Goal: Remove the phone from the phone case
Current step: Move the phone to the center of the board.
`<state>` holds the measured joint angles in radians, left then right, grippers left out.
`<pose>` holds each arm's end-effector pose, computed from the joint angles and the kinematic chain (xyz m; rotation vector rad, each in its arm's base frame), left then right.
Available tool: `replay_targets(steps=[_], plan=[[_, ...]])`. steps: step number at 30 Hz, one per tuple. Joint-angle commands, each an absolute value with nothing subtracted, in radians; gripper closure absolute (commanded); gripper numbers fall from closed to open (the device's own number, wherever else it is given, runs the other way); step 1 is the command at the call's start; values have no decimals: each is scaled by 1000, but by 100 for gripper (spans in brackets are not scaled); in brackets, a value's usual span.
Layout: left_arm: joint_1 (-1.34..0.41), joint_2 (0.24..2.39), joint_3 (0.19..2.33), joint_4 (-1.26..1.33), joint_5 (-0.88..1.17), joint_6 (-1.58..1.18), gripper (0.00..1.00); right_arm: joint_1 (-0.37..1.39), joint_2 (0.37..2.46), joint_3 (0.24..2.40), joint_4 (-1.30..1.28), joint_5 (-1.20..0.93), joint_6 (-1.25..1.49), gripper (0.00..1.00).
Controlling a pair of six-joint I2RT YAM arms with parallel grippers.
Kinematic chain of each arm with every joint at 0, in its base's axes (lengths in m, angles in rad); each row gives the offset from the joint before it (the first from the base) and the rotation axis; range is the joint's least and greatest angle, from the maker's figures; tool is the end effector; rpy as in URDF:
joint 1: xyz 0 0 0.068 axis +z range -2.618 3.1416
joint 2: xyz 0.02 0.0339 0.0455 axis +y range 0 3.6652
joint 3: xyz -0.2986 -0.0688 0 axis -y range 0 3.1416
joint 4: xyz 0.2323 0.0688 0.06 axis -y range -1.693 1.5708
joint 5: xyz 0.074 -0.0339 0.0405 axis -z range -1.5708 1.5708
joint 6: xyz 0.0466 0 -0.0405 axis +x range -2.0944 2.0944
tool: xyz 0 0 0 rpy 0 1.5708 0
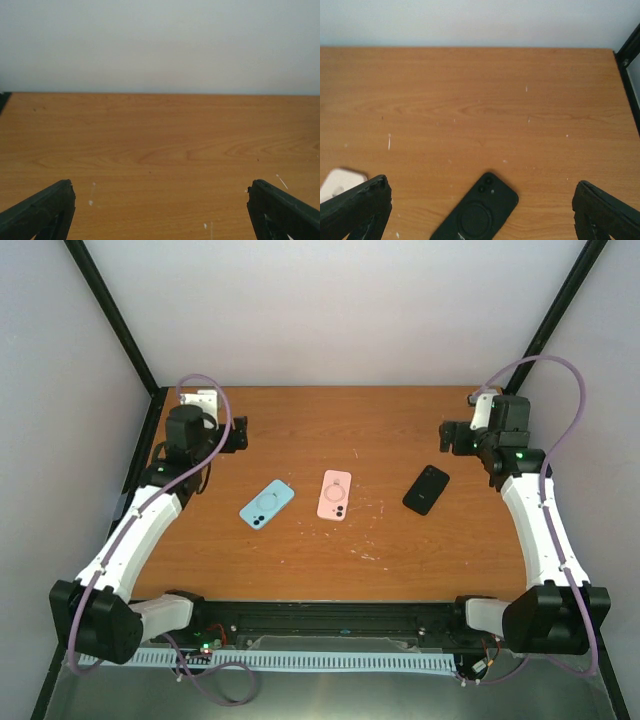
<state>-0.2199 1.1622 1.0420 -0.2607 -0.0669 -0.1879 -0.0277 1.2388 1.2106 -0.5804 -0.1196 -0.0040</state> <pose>0.2457 -0.0517 0.3744 -0.0130 1.9563 -0.2039 0.2553 -0.0015 0.3805 -0.0422 2.1762 0.1122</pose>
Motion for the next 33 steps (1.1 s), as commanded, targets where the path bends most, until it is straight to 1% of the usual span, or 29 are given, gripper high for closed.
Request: replay_targets(steps=[1, 7, 11, 15, 21, 24, 33], plan=[[-277, 1201, 1045, -235, 46, -252, 4, -27, 1223, 1167, -587, -179, -149, 2], [-431, 1276, 1034, -207, 135, -302, 2, -27, 1285, 1194, -708, -234, -250, 0], [-531, 1328, 1017, -154, 166, -342, 1, -28, 1346, 1223, -774, -264, -255, 0], [-583, 1391, 997, -84, 214, -383, 1, -27, 1405, 1239, -825, -284, -238, 0], [-611, 1482, 996, 0, 254, -422, 1, -28, 1459, 1216, -869, -261, -238, 0], [-614, 1507, 1002, 10, 278, -444, 1, -28, 1512, 1223, -905, -284, -241, 0], [-620, 1452, 924, 55, 309, -496, 0, -23, 1727, 1297, -950, -357, -181, 0]])
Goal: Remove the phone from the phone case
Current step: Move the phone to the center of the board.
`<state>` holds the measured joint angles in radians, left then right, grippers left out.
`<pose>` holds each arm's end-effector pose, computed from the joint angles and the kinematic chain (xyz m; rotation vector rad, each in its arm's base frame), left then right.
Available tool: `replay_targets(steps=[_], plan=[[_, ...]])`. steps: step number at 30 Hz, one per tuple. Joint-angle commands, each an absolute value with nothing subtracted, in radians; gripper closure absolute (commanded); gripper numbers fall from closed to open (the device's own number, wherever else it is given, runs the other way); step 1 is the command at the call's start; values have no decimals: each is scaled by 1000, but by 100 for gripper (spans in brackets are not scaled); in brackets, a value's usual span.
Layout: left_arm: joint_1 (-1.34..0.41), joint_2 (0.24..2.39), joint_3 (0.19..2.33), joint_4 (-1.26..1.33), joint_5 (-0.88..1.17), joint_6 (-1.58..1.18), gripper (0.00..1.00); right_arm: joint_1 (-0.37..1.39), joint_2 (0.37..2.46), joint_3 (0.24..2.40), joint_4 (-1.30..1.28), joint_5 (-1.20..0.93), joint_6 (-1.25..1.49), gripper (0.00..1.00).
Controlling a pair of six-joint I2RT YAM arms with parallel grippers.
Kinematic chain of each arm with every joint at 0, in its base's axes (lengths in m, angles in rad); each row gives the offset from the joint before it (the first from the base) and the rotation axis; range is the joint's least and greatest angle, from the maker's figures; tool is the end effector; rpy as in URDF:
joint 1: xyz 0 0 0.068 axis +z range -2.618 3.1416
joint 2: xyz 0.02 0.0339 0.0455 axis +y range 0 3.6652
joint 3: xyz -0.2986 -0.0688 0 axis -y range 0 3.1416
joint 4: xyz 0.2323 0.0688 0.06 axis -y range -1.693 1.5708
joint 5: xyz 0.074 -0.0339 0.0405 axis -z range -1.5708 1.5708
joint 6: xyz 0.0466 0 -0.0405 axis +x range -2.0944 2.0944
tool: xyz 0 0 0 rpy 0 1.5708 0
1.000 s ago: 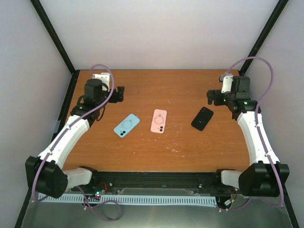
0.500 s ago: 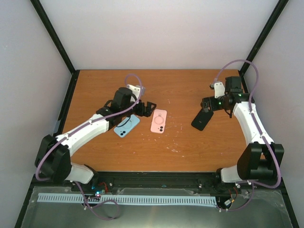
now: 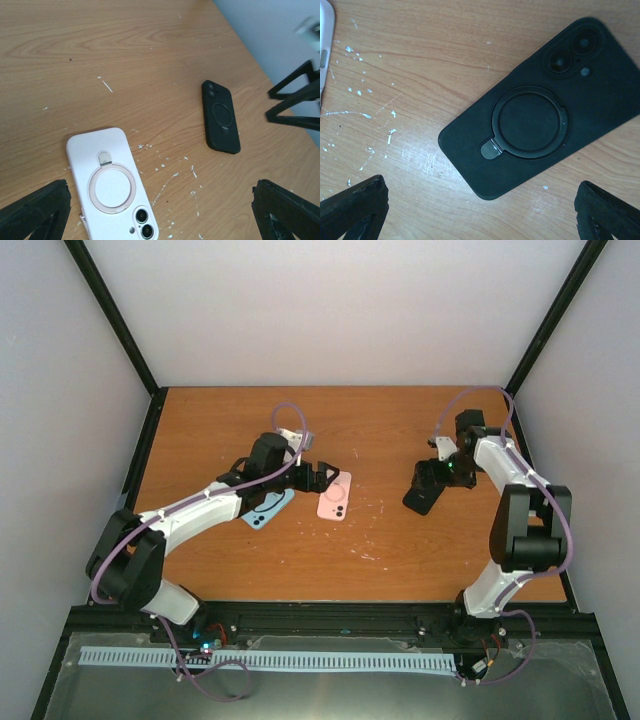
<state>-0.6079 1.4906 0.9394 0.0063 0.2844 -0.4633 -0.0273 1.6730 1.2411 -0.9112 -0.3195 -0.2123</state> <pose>0.2609 -0.1975 0.2791 0.3403 2.2103 -0.9152 0.3135 0.0061 0.2526 -0.3155 2.8325 0.4169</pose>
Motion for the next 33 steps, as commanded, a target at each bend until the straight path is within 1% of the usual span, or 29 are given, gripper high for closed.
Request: replay_targets(steps=[1, 8, 14, 25, 29, 33], plan=[[-619, 1448, 918, 56, 308, -495, 0, -23, 1743, 1308, -952, -340, -175, 0], [-619, 1429, 900, 60, 304, -492, 0, -29, 1826, 1374, -922, -159, -113, 0], [-620, 1407, 883, 59, 292, -492, 1, -45, 1937, 1434, -954, -189, -78, 0], [-620, 1392, 882, 42, 272, -479, 0, -29, 2058, 1511, -973, -233, -61, 0], [-620, 1398, 879, 43, 271, -485, 1, 11, 2088, 1573, -957, -202, -74, 0], [-620, 1398, 879, 39, 270, -491, 1, 89, 2132, 1635, -940, -177, -89, 0]])
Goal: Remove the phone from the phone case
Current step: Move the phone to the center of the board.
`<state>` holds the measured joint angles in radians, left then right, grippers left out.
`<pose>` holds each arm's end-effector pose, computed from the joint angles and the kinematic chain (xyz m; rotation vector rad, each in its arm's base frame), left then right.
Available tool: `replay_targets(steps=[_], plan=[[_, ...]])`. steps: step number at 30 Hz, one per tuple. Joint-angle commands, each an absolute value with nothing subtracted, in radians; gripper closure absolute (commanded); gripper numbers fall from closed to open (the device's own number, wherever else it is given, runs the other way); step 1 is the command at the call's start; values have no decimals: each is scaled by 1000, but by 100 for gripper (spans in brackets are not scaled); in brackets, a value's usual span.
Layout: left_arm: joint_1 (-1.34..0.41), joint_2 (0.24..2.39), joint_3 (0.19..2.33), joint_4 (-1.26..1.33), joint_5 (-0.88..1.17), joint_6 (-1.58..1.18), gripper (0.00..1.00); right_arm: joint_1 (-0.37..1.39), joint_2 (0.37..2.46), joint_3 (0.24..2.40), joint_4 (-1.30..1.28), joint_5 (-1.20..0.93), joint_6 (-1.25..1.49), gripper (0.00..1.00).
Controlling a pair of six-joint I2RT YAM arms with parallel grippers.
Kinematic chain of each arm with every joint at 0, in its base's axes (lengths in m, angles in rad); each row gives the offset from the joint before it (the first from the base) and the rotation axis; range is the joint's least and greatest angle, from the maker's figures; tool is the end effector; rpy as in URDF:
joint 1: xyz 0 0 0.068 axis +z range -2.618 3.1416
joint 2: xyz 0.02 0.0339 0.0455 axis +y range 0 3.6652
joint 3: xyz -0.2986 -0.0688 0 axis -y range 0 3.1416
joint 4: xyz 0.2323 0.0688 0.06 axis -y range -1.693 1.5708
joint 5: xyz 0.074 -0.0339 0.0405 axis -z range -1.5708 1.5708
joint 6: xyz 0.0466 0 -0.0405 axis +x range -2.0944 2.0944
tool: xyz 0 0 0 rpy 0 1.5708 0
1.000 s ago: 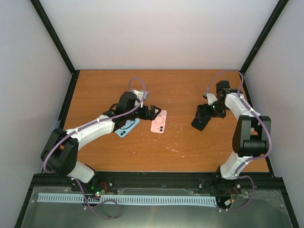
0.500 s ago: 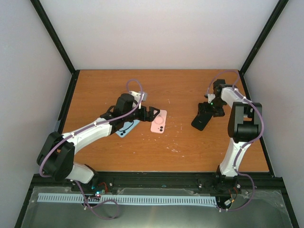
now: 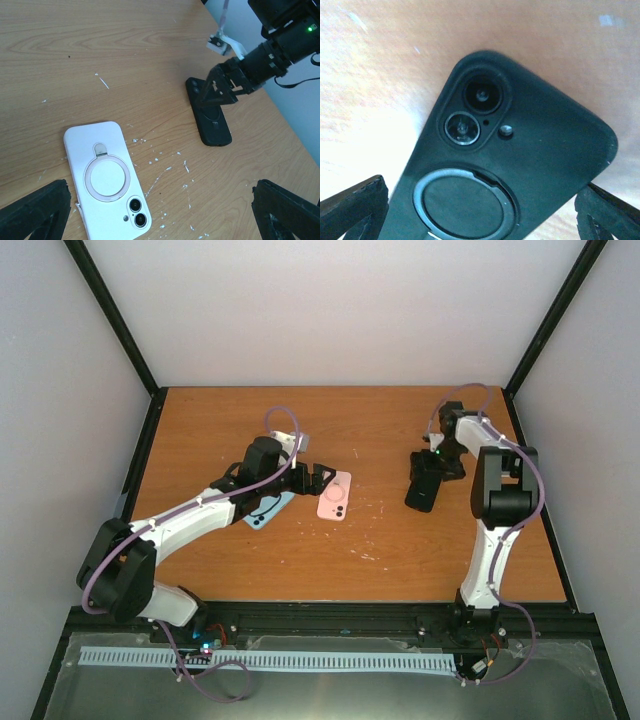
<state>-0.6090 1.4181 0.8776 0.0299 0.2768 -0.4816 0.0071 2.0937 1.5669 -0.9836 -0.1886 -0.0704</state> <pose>0.2456 -0.1868 0.2825 0.3187 2.1802 -0.9291 0.4072 0.0116 0.1877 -0.1274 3.0595 0.2865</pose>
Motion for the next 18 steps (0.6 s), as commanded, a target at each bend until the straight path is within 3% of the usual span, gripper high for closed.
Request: replay_targets(steps=[1, 9, 18], plan=[[-620, 1396, 881, 36, 269, -492, 0, 114, 2144, 1649, -941, -167, -94, 0], [-620, 1367, 875, 10, 247, -492, 1, 323, 2090, 1548, -878, -35, -184, 0], [-620, 1378, 871, 14, 251, -496, 0, 330, 1937, 1391, -824, 71, -296, 0]])
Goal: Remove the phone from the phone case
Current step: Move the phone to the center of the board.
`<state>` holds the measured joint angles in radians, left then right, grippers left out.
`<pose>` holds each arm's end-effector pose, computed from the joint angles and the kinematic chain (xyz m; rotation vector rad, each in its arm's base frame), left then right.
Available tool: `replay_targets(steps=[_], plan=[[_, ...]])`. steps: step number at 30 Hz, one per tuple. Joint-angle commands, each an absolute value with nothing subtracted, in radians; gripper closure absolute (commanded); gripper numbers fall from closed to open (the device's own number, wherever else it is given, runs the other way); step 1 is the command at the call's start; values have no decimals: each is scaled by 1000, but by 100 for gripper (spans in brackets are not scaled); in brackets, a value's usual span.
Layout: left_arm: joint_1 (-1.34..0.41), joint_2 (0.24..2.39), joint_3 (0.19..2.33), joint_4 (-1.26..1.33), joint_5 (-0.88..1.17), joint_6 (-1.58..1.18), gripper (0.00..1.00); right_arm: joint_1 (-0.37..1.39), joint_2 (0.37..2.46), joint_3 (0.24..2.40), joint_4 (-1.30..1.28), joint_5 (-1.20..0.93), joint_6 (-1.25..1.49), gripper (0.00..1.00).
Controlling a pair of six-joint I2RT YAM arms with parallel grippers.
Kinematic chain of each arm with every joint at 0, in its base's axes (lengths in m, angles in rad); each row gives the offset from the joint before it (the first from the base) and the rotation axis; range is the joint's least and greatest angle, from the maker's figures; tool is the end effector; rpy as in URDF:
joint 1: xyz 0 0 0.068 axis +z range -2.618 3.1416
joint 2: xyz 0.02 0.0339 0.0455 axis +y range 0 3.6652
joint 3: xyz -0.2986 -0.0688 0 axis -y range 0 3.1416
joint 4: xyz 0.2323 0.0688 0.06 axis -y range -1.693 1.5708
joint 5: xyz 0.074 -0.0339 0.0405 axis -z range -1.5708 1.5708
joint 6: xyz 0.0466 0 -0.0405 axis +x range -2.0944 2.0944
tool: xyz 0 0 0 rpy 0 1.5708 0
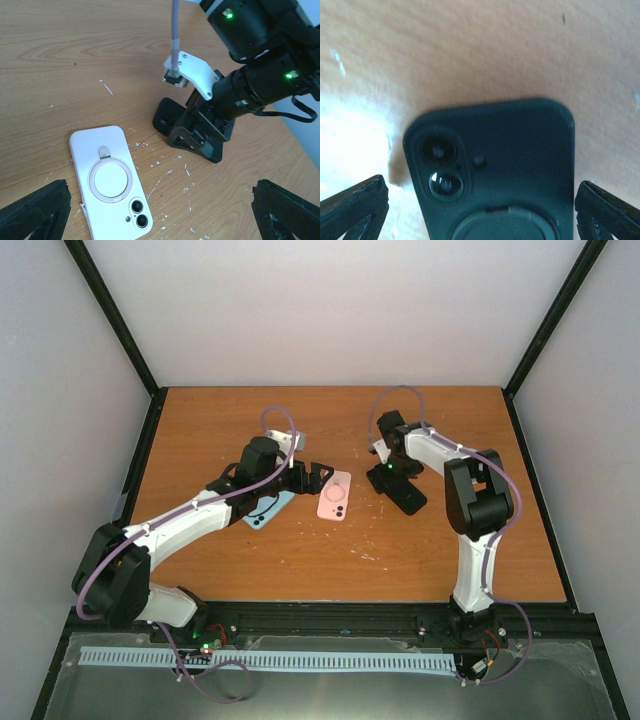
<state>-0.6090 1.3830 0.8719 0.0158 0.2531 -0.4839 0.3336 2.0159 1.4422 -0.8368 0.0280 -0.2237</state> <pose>0.2402 -0.1818 0.2889 0.3011 2.1633 -0.9117 0.3741 0.1283 0.1883 -0.8164 2.8659 -0.0285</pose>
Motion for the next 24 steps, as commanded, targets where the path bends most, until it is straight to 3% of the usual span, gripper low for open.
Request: replay_targets(steps=[1, 24], plan=[[-620, 1380, 871, 15, 252, -496, 1, 329, 1926, 1377, -827, 67, -305, 0], [-620, 1391, 888, 7, 250, -520, 1, 311, 1902, 1285, -781, 59, -399, 0]])
